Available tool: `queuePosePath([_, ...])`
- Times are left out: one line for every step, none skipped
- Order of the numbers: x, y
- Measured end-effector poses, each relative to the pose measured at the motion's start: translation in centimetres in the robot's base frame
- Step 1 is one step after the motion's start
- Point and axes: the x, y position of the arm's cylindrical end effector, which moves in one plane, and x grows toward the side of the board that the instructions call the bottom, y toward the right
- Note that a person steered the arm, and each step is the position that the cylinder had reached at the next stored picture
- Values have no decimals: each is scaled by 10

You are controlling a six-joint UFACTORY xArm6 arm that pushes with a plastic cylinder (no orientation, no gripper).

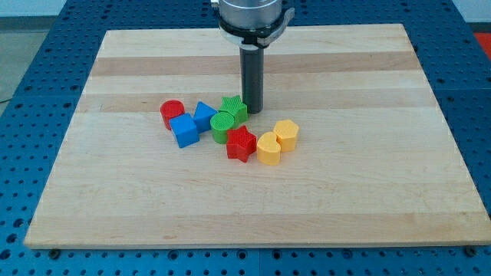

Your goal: Move red star in a diagonal line with blue cube and red circle

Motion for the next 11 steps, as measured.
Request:
queuePosePath([21,3])
queuePosePath([35,3])
queuePosePath([36,-10])
queuePosePath([36,-4])
queuePosePath([43,10])
queuePosePath([72,6])
queuePosePath([90,-17])
queuePosePath([95,-29])
queuePosePath([117,-29])
queuePosePath([136,-35])
queuePosePath([129,-50])
